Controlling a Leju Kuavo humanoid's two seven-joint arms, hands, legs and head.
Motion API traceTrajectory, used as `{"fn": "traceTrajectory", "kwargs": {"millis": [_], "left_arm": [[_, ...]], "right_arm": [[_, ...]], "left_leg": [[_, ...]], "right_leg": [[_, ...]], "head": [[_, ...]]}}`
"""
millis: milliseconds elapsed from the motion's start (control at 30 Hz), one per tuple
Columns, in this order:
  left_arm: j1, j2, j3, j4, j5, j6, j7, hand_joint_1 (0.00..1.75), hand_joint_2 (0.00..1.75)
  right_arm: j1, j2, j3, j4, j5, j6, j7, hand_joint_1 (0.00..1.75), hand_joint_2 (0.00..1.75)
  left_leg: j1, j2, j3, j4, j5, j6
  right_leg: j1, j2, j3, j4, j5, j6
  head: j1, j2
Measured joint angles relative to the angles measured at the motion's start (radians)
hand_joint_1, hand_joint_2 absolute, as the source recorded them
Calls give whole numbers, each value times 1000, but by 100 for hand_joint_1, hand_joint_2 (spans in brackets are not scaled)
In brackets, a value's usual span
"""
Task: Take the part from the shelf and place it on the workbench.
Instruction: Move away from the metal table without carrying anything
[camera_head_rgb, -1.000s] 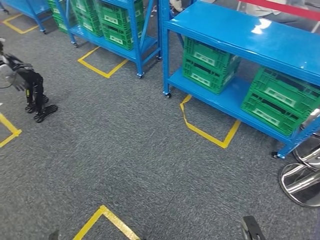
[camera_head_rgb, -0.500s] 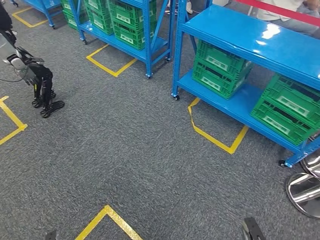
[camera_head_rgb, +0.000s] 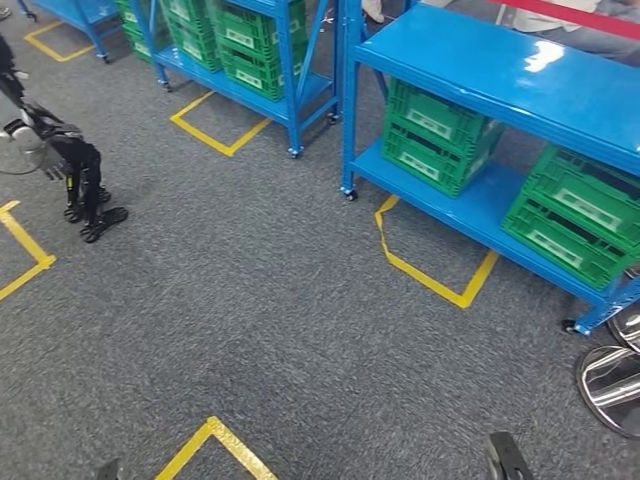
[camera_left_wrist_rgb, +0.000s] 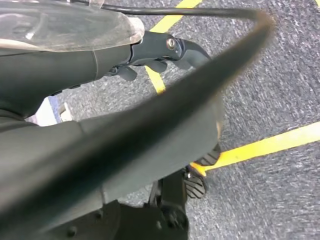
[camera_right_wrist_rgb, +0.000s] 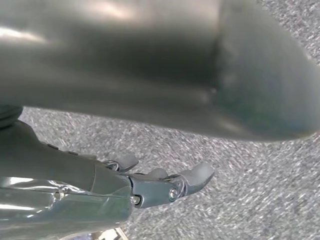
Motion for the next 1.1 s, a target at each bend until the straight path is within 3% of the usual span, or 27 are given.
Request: {"fn": "traceTrajectory", "kwargs": {"millis": [33, 67, 133, 200, 233, 367, 433, 500, 533, 567, 600, 667, 700, 733, 800, 900, 967, 1033, 1067, 1100], "left_arm": [[2, 0, 0, 0, 0, 0, 0, 0, 0], [3, 0, 0, 0, 0, 0, 0, 0, 0], [5, 0, 0, 0, 0, 0, 0, 0, 0], [3, 1, 0, 0, 0, 0, 0, 0, 0], [3, 1, 0, 0, -1, 0, 0, 0, 0], [2, 1, 0, 0, -1, 0, 0, 0, 0], [1, 1, 0, 0, -1, -1, 0, 0, 0], [1, 2, 0, 0, -1, -1, 0, 0, 0], [2, 2, 0, 0, -1, -1, 0, 0, 0], [2, 2, 0, 0, -1, -2, 0, 0, 0], [3, 2, 0, 0, -1, -2, 0, 0, 0], [4, 0, 0, 0, -1, -2, 0, 0, 0], [4, -1, 0, 0, -1, -2, 0, 0, 0], [3, -2, 0, 0, -2, -2, 0, 0, 0], [3, -2, 0, 0, -2, -2, 0, 0, 0], [3, -1, 0, 0, -3, -2, 0, 0, 0], [1, 0, 0, 0, -3, -2, 0, 0, 0], [0, 0, 0, 0, -3, -2, 0, 0, 0], [1, 0, 0, 0, -3, -2, 0, 0, 0], [3, 0, 0, 0, -3, -2, 0, 0, 0]], "right_arm": [[0, 0, 0, 0, 0, 0, 0, 0, 0], [1, 0, 1, 1, -1, 0, 0, 0, 0], [1, 0, 2, 1, -1, 0, 0, 0, 0], [0, 0, 2, 1, -1, 0, 0, 0, 0], [-1, 0, 2, 1, -1, 0, -1, 0, 0], [-2, 0, 3, 1, -1, 0, -2, 0, 0], [-2, 0, 4, 2, -1, 0, -2, 0, 0], [0, 0, 4, 2, 0, -1, -2, 0, 0], [1, 0, 5, 2, 1, -1, -2, 0, 0], [2, 0, 5, 2, 2, -1, -2, 0, 0], [2, 0, 6, 3, 4, -2, -1, 0, 0], [2, 0, 8, 3, 7, -6, -1, 0, 0], [2, 0, 8, 3, 8, -9, -1, 0, 0], [2, 0, 9, 4, 8, -11, -1, 0, 0], [2, 0, 10, 5, 8, -17, -2, 0, 0], [5, 1, 11, 5, 4, -20, -8, 0, 0], [3, 1, 12, 5, 2, -21, -12, 0, 0], [1, 1, 15, 5, 0, -21, -14, 0, 0], [1, 1, 16, 5, 0, -21, -15, 0, 0], [1, 1, 18, 5, 0, -22, -15, 0, 0]], "left_leg": [[2, 0, -26, 34, 1, -1], [4, 0, -31, 27, 24, -2], [9, 2, 10, -95, 106, -2], [10, 3, 60, -214, 154, 1], [8, 3, 71, -239, 156, 5], [2, 1, 83, -248, 145, 30], [3, 3, 91, -251, 141, 42], [-1, 3, 99, -251, 134, 50], [-4, 2, 104, -251, 130, 52], [-6, 1, 109, -251, 126, 54], [-8, 0, 117, -251, 121, 54], [-9, -1, 134, -252, 110, 53], [-10, -2, 140, -252, 105, 50], [-11, -2, 143, -252, 101, 47], [-11, -2, 142, -254, 100, 39], [-12, -1, 141, -245, 90, 25], [-10, 0, 93, -149, 41, 14], [-5, 0, 9, -1, -13, 5], [-2, 0, -22, 44, -19, 1], [1, 0, -34, 49, -3, -2]], "right_leg": [[0, 0, 4, 0, -3, -1], [0, 0, 8, 0, -7, 0], [-2, 1, 22, 0, -17, 4], [0, 2, 26, 2, -29, 14], [1, 2, 27, 2, -35, 19], [-4, 1, 29, 16, -57, 37], [-6, 1, -15, 116, -110, 42], [-6, 1, -98, 274, -173, 43], [-6, 2, -130, 327, -185, 42], [-5, 2, -146, 344, -175, 40], [-3, 2, -143, 316, -143, 34], [8, 2, -94, 177, -49, 17], [14, 3, -67, 108, -13, 9], [19, 3, -46, 61, 4, 3], [24, 4, -32, 33, 5, -3], [17, 4, -20, 12, 11, -9], [12, 2, -12, -2, 15, -13], [11, 1, -11, -4, 14, -16], [10, 0, -10, -3, 12, -16], [10, 1, -8, -3, 11, -15]], "head": [[-4, 0], [-6, 0], [-15, 0], [-24, 0], [-23, 0], [-11, 0], [-2, 0], [11, 0], [16, 0], [19, 0], [23, 0], [29, 0], [31, 0], [34, 0], [36, 0], [35, 0], [26, 0], [13, 0], [8, 0], [5, 0]]}}
